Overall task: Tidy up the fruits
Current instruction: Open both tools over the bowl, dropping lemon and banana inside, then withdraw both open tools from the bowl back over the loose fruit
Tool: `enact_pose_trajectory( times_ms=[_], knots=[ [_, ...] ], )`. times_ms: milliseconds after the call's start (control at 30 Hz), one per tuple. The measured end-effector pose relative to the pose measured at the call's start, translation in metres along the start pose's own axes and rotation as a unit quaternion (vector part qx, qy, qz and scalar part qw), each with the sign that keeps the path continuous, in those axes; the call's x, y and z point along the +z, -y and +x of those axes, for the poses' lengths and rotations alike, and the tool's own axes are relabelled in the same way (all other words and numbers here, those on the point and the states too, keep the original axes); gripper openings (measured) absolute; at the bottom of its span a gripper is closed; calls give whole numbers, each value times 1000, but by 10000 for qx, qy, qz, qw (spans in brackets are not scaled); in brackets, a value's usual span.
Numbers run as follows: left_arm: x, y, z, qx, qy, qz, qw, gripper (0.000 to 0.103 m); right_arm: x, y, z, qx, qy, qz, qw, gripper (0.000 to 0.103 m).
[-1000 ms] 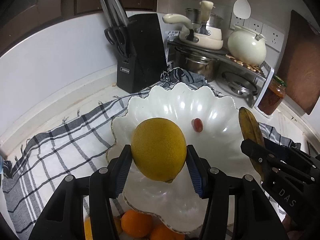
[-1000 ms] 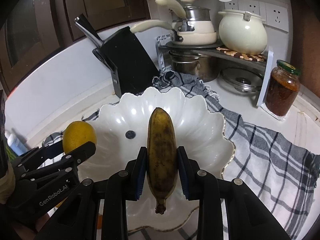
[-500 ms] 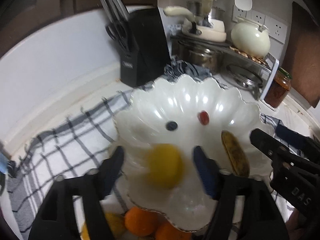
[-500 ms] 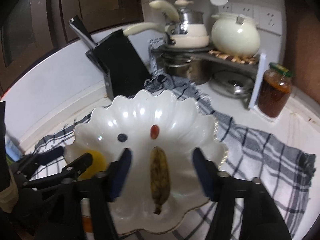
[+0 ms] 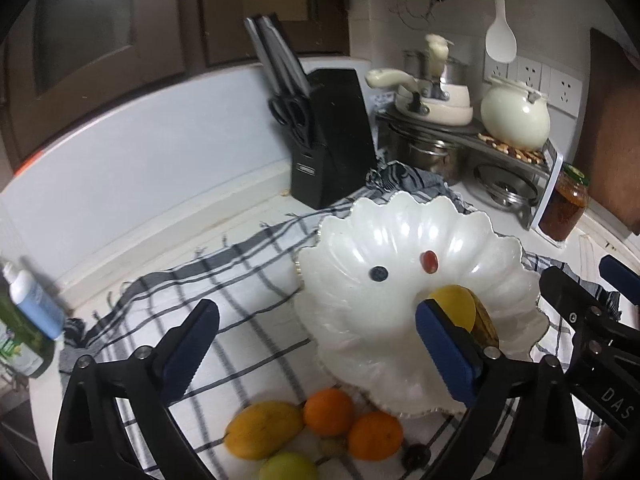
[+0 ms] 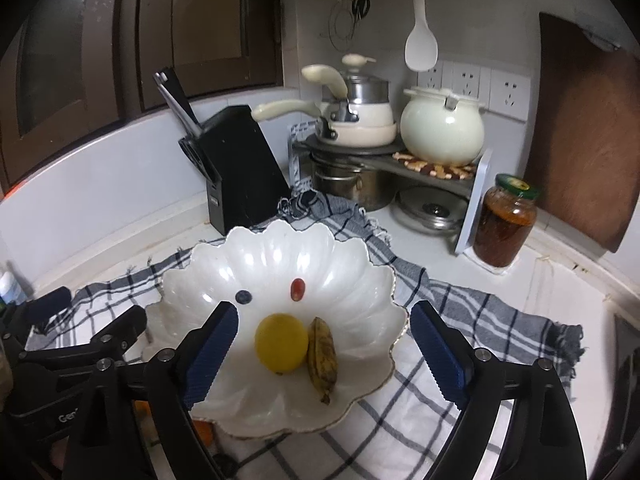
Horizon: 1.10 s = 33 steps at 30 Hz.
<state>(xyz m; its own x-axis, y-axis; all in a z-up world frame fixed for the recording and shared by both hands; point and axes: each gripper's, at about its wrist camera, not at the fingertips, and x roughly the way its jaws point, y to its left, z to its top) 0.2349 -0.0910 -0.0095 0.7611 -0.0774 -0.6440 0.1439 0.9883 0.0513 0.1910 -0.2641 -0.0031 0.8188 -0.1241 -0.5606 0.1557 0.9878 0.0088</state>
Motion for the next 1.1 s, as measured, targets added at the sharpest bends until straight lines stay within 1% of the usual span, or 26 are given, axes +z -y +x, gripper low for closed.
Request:
enact_pose_trajectory(
  times_ms=[200,500,767,1100],
  knots=[
    [-8,-12,-31,46,109,-55,9999,102,-2,-7,-31,-6,147,-20,9999,89],
    [-20,-33,-66,136,241,-210,9994,103,-10,-22,-61,68,217,-87,9997,89],
    [-30,-46,-82,192,318,-294,9989,103,-13,-35,-78,90,325,-212,9992,89],
    [-49,-50,-86,225,235,-441,9985,103,-27,-37,-79,153,237,-211,9994,89]
  ],
)
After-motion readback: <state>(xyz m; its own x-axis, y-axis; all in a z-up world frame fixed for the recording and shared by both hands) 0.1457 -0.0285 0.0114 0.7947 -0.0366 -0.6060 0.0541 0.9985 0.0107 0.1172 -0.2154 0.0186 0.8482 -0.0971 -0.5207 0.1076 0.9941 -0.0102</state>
